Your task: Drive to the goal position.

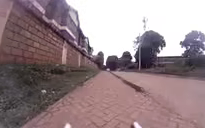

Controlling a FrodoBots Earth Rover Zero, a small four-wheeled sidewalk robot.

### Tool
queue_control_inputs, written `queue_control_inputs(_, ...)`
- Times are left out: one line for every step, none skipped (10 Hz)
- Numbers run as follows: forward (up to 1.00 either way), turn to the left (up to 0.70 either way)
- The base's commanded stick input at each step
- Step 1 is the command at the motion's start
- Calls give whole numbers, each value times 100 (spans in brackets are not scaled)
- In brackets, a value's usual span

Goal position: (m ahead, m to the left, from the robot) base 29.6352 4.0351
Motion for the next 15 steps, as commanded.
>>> queue_control_inputs(50,0)
queue_control_inputs(50,0)
queue_control_inputs(50,0)
queue_control_inputs(50,0)
queue_control_inputs(50,0)
queue_control_inputs(50,0)
queue_control_inputs(50,0)
queue_control_inputs(50,0)
queue_control_inputs(50,3)
queue_control_inputs(50,6)
queue_control_inputs(50,0)
queue_control_inputs(50,0)
queue_control_inputs(50,0)
queue_control_inputs(50,0)
queue_control_inputs(50,0)
